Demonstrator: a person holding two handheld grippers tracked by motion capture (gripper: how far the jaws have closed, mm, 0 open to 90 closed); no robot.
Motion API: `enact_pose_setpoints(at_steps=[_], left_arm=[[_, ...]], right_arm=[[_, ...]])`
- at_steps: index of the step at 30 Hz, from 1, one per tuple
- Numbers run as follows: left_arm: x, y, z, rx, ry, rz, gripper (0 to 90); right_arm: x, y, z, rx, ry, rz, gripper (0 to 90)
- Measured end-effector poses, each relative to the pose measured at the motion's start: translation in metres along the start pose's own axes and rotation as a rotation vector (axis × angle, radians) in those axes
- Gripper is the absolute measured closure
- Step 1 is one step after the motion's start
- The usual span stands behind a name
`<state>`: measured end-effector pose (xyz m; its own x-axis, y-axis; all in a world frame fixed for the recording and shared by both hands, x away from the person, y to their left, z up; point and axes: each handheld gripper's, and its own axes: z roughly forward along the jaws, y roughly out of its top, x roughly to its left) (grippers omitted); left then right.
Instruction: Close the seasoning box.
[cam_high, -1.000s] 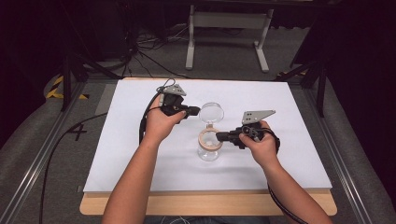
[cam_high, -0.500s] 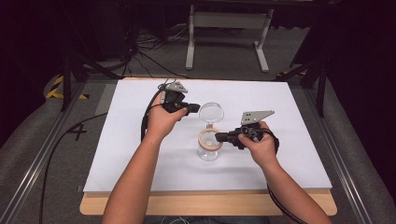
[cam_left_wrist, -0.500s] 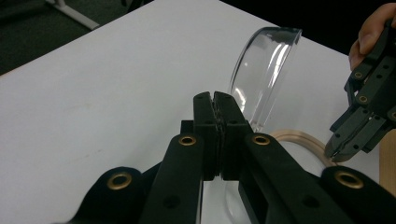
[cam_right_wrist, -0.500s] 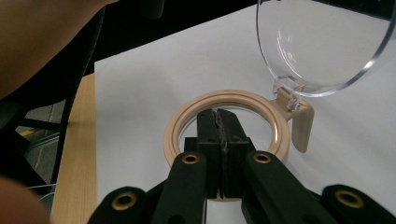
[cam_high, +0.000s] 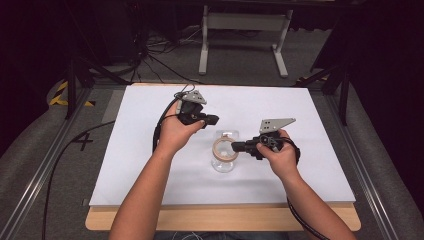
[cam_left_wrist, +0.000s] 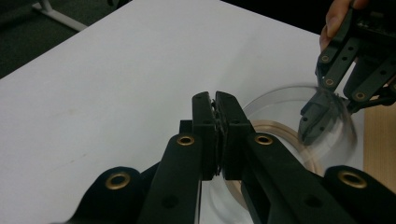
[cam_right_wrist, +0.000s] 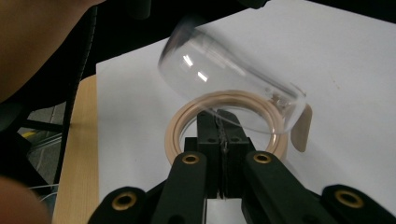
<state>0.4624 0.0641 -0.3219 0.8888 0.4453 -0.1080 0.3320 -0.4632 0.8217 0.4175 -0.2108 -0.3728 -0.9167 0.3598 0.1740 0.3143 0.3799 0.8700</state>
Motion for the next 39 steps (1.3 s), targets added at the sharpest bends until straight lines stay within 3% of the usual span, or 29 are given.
enact_pose_setpoints(at_steps=[13,22,31,39], left_arm=[[-0.007,-0.015,-0.018,0.028,-0.003,-0.015,84.2],[-0.016,-0.048,-0.052,0.028,-0.001,-0.066,84.0],[-0.028,-0.074,-0.075,0.040,-0.006,-0.085,83.7],[-0.027,-0.082,-0.083,0.044,-0.006,-0.097,83.4]], right_arm=[[0.002,-0.001,-0.001,0.028,0.017,0.003,89.6],[0.005,0.000,-0.005,0.079,0.030,0.009,89.7],[0.008,0.000,-0.005,0.132,0.042,0.010,89.8],[0.010,-0.004,-0.003,0.164,0.056,0.009,89.8]])
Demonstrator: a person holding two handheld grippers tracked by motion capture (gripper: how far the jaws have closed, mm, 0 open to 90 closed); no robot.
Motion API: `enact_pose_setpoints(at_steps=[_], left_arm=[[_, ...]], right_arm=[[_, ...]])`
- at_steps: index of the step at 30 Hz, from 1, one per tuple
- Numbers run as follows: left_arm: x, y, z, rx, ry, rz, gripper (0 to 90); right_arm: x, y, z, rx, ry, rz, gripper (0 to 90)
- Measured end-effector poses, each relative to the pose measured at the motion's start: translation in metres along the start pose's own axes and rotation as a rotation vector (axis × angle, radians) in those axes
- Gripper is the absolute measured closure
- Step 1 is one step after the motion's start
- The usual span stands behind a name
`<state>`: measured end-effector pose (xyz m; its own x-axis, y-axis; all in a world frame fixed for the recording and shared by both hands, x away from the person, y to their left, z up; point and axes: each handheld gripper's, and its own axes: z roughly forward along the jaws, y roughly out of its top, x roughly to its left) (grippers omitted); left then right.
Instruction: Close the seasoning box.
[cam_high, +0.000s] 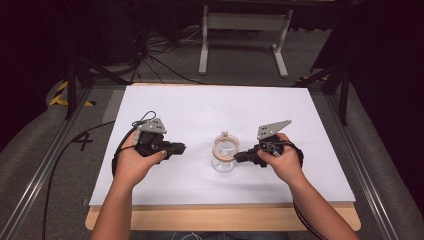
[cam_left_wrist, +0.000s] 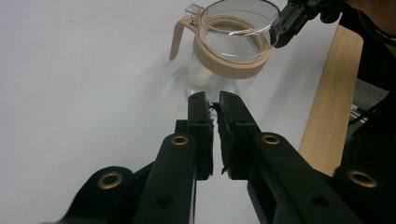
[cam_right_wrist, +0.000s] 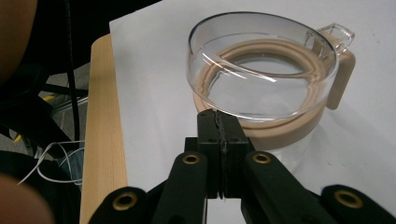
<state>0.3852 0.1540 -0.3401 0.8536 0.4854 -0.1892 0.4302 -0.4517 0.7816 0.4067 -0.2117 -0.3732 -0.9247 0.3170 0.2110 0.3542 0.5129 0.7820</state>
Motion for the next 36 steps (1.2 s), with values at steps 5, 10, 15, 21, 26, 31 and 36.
enact_pose_setpoints(at_steps=[5,10,15,21,26,31,36], left_arm=[[0.002,-0.003,0.001,0.001,-0.007,-0.008,83.3],[0.004,-0.005,0.003,0.017,-0.010,-0.012,82.8],[0.006,-0.006,0.004,0.020,-0.013,-0.023,82.4],[0.007,-0.006,0.004,0.012,-0.005,-0.020,81.2],[0.008,-0.008,0.002,-0.042,0.023,-0.054,72.6],[0.011,-0.011,-0.001,-0.064,0.048,-0.065,66.9],[0.016,-0.016,-0.005,-0.067,0.086,-0.077,63.1]], right_arm=[[-0.001,-0.002,0.001,0.019,0.003,0.004,89.8],[-0.002,-0.005,0.002,0.038,0.009,0.008,89.8],[-0.001,-0.006,0.001,0.055,0.009,0.010,89.8],[-0.001,-0.004,-0.003,0.041,0.005,-0.001,89.7],[0.002,0.001,-0.026,-0.046,-0.046,-0.016,84.7],[-0.004,0.001,-0.053,-0.127,-0.100,0.009,72.8],[-0.013,-0.005,-0.073,-0.160,-0.159,0.034,63.9]])
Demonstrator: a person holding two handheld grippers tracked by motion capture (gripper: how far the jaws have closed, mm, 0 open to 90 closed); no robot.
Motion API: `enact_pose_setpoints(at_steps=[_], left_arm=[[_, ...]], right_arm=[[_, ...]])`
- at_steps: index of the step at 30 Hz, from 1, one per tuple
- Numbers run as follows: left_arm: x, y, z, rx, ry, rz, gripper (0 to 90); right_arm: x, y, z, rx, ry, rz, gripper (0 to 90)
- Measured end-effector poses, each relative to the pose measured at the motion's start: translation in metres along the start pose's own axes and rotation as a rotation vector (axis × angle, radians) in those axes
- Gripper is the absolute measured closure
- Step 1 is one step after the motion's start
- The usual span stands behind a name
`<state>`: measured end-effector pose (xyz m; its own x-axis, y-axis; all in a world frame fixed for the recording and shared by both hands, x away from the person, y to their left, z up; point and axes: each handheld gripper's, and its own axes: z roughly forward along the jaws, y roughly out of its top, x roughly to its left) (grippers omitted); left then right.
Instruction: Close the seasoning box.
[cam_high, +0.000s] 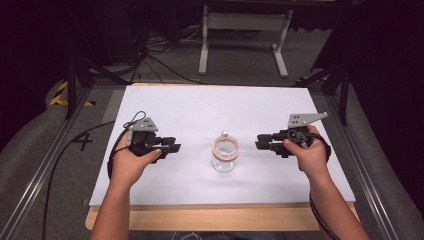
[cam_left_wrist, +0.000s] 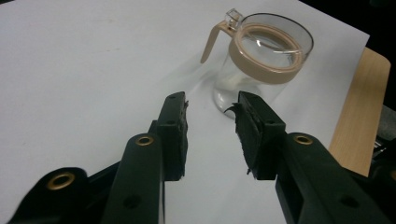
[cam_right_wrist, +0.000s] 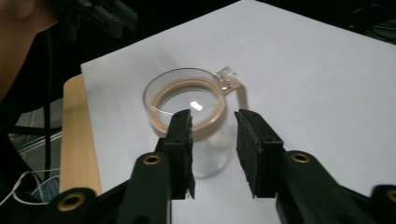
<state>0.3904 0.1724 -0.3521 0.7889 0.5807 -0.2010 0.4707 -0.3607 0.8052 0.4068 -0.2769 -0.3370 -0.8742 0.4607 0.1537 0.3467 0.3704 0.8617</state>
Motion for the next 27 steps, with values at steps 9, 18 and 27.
enact_pose_setpoints(at_steps=[9,18,27], left_arm=[[0.016,-0.011,-0.005,0.004,0.074,-0.031,57.3],[0.033,-0.024,-0.002,-0.006,0.127,-0.069,50.4],[0.054,-0.040,0.008,0.006,0.179,-0.092,42.4]], right_arm=[[-0.032,-0.018,-0.039,-0.028,-0.136,0.072,56.3],[-0.062,-0.042,-0.053,-0.006,-0.255,0.120,47.0],[-0.090,-0.071,-0.039,0.072,-0.309,0.167,40.0]])
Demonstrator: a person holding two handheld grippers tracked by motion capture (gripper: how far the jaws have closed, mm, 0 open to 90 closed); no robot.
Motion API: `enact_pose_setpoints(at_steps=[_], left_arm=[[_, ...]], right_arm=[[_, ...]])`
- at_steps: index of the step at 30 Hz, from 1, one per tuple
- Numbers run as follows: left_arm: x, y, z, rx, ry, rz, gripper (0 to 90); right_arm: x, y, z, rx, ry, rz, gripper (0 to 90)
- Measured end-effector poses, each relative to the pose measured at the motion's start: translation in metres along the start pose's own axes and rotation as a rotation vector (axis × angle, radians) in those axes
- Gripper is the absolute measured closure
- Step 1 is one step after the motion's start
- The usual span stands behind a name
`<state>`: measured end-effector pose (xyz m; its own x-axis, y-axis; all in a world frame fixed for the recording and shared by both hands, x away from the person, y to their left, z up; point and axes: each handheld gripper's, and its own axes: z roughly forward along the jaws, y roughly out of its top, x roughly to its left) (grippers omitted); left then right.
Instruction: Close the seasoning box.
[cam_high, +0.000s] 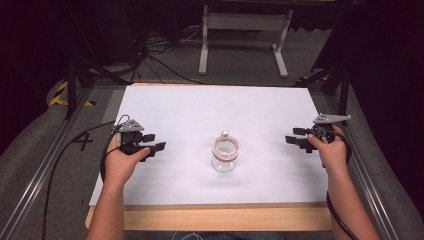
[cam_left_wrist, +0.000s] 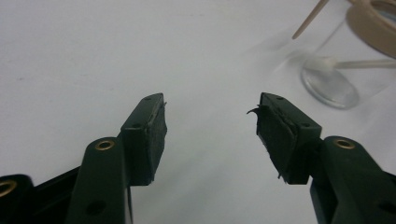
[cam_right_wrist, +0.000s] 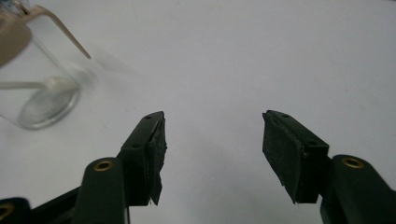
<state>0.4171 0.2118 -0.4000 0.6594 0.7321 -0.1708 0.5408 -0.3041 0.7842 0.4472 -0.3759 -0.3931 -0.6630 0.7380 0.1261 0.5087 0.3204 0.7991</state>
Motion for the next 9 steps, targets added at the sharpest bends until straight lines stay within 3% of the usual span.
enact_pose_setpoints(at_steps=[3,9], left_arm=[[0.005,-0.006,0.006,-0.002,0.012,-0.026,39.4],[0.012,-0.014,0.014,0.014,0.027,-0.019,37.6]], right_arm=[[-0.006,-0.008,0.009,0.028,-0.010,0.007,38.6],[-0.011,-0.017,0.020,0.059,-0.009,0.016,37.9]])
